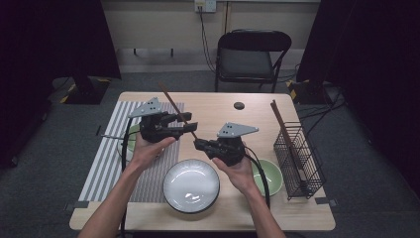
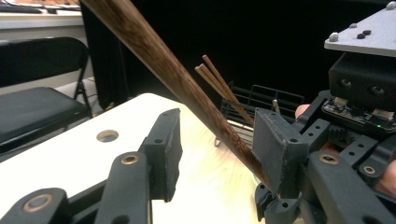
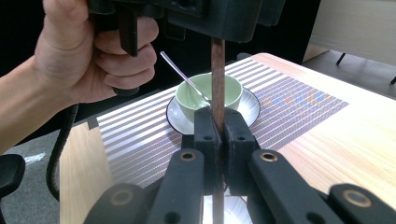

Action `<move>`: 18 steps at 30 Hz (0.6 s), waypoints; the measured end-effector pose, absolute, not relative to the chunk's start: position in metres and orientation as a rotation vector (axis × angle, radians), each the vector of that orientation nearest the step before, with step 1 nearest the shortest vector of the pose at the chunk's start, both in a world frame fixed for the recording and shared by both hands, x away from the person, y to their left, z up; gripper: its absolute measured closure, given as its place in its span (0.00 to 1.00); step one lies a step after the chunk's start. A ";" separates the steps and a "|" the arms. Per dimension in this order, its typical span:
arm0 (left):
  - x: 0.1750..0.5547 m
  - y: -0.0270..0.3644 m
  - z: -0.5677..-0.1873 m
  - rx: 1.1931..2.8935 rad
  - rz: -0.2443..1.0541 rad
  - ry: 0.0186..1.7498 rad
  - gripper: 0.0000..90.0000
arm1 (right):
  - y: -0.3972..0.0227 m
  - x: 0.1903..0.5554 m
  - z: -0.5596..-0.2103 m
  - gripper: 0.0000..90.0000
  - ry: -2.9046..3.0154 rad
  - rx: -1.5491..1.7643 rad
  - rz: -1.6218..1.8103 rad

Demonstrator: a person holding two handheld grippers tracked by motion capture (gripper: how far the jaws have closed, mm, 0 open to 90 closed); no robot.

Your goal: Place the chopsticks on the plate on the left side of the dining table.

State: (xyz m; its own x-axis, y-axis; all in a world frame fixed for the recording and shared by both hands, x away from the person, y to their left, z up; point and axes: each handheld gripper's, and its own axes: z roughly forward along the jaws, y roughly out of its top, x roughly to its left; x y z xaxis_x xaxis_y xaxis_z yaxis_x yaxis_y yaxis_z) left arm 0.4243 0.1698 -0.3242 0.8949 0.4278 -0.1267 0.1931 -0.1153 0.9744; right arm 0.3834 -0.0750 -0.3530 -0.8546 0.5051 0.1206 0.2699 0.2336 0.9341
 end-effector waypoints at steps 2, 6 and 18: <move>0.424 0.169 -0.325 1.697 0.215 0.484 0.56 | -0.076 0.382 -0.353 0.96 2.298 0.731 1.664; 0.423 0.168 -0.322 1.684 0.215 0.481 0.53 | -0.078 0.381 -0.354 0.96 2.306 0.730 1.668; 0.432 0.171 -0.311 1.662 0.214 0.494 0.44 | -0.093 0.376 -0.354 0.96 2.291 0.746 1.647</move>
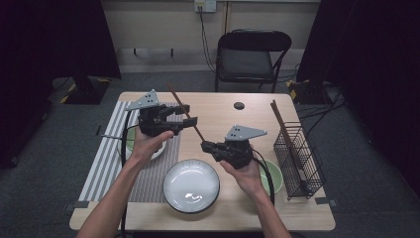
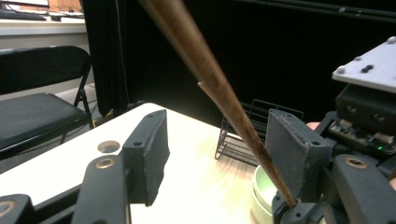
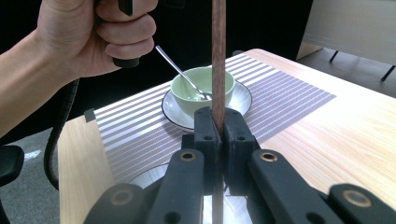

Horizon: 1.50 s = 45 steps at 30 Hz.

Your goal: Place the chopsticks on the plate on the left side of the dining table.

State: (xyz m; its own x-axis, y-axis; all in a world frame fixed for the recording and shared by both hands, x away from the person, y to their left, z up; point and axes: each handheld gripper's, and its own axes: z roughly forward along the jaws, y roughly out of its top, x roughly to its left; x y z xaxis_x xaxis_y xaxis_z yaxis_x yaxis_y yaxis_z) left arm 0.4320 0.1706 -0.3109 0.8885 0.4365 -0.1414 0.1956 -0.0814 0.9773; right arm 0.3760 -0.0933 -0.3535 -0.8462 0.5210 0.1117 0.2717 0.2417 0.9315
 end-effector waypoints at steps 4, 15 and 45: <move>0.435 0.170 -0.313 1.661 0.208 0.500 0.43 | -0.099 0.374 -0.351 0.96 2.280 0.755 1.635; 0.437 0.170 -0.325 1.674 0.216 0.551 0.40 | -0.117 0.371 -0.343 0.95 2.259 0.755 1.654; 0.446 0.218 -0.324 1.652 0.298 0.637 0.33 | -0.117 0.364 -0.350 0.95 2.302 0.739 1.626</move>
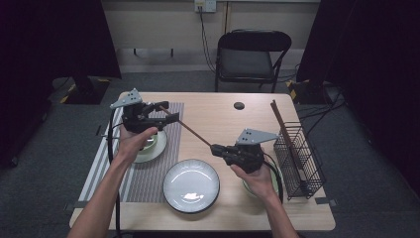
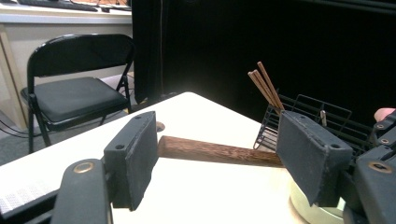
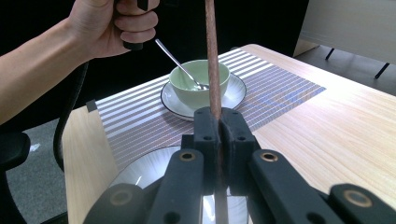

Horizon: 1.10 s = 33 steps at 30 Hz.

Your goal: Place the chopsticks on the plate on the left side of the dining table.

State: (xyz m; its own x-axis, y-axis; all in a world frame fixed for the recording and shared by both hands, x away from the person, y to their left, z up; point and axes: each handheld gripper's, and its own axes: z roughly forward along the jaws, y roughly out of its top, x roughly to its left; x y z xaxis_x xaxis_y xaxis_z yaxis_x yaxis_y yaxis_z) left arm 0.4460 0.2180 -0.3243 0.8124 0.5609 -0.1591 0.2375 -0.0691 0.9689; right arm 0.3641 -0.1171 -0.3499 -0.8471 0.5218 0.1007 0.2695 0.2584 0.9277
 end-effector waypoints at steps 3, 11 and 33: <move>0.446 0.219 -0.328 1.661 0.304 0.647 0.33 | -0.117 0.364 -0.350 0.95 2.307 0.737 1.621; 0.448 0.224 -0.335 1.646 0.276 0.669 0.32 | -0.116 0.365 -0.351 0.95 2.320 0.752 1.628; 0.452 0.225 -0.351 1.703 0.257 0.696 0.32 | -0.117 0.367 -0.352 0.95 2.334 0.779 1.628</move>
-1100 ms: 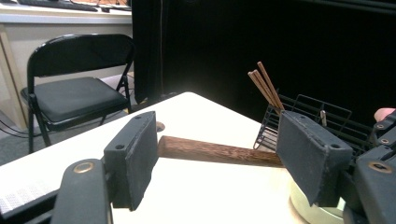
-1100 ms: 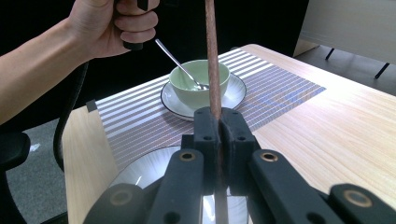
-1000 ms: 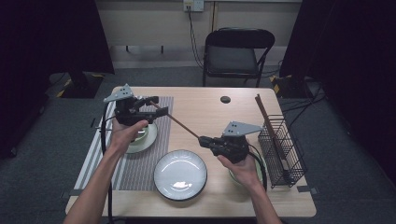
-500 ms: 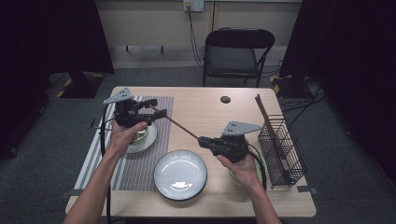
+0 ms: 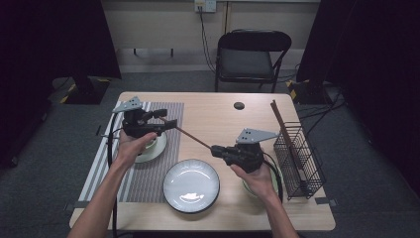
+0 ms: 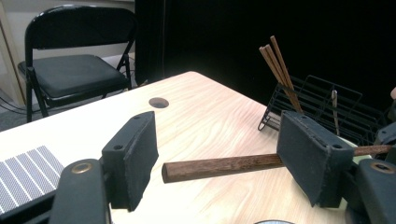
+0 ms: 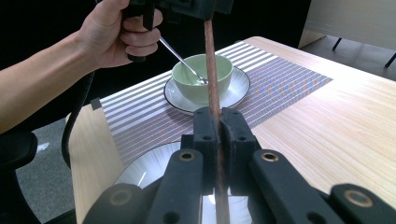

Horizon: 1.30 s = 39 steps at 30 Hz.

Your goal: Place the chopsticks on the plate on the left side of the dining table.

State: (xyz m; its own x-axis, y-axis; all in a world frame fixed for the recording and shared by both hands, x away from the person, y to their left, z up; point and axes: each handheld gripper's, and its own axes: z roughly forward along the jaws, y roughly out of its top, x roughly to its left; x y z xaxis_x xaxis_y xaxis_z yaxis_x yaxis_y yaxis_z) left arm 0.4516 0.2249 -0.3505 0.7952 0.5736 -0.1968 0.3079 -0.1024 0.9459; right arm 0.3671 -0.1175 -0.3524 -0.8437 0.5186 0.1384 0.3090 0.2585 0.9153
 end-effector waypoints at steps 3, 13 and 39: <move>0.452 0.224 -0.355 1.734 0.274 0.697 0.32 | -0.119 0.368 -0.351 0.95 2.319 0.779 1.646; 0.448 0.221 -0.356 1.731 0.275 0.665 0.34 | -0.122 0.368 -0.351 0.95 2.319 0.788 1.632; 0.430 0.192 -0.372 1.879 0.297 0.449 0.28 | -0.121 0.369 -0.348 0.95 2.336 0.815 1.610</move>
State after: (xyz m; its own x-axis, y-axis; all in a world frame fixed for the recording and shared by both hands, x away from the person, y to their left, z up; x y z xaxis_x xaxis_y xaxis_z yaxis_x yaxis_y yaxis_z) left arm 0.4305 0.1920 -0.3720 0.8958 0.4443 -0.0124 0.1627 -0.3018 0.9394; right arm 0.3694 -0.1208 -0.3481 -0.8310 0.5359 0.1491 0.3301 0.2593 0.9077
